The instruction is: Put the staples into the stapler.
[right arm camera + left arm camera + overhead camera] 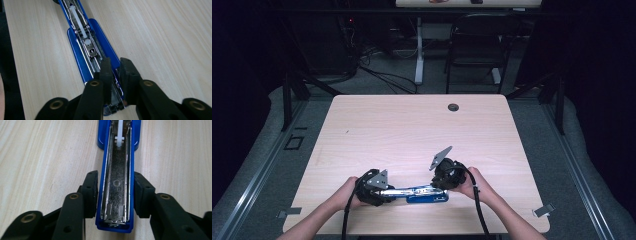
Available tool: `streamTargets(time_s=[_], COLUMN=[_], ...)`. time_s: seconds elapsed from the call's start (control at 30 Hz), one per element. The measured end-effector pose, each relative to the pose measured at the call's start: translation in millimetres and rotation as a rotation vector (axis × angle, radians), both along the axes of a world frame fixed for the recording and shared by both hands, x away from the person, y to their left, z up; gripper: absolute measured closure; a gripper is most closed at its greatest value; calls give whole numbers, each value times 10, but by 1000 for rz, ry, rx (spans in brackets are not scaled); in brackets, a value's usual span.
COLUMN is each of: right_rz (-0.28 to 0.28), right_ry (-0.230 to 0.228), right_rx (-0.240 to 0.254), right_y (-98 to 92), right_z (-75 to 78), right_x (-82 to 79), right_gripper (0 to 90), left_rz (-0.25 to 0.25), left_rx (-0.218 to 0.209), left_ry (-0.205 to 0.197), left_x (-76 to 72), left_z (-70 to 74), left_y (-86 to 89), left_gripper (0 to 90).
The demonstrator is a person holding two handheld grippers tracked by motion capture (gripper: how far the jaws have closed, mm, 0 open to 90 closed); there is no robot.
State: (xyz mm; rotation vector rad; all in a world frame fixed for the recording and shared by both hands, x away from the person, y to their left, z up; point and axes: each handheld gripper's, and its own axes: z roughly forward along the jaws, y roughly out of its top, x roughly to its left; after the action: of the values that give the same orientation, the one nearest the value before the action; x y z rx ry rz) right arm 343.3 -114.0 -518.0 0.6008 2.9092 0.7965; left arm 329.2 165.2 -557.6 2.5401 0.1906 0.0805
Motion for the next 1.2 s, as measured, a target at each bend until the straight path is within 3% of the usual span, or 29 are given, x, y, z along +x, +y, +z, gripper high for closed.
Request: streamTargets(time_s=[0.13,0.4,0.5,0.77,1.1,1.2], right_rz=[7,37,42,56,73,103], right_ry=[-2,-4,-2,-13,-20,-31], right_rx=[32,56,65,110,142,151], right_y=[49,282,347,537,624,624], right_z=[-11,-82,-99,-120,-139,-126], right_x=[-21,-61,-75,-107,-123,-148], right_gripper=[866,871,871,886,893,893], left_rz=[5,8,5,-17,-13,-4], left_rx=[-21,20,24,12,-74,-102], left_ry=[17,48,43,18,20,22], left_x=[4,7,4,-12,-14,-23], left_z=[10,-41,-55,40,148,172], left_y=[27,41,44,54,93,98], left_gripper=[571,575,626,638,635,635])
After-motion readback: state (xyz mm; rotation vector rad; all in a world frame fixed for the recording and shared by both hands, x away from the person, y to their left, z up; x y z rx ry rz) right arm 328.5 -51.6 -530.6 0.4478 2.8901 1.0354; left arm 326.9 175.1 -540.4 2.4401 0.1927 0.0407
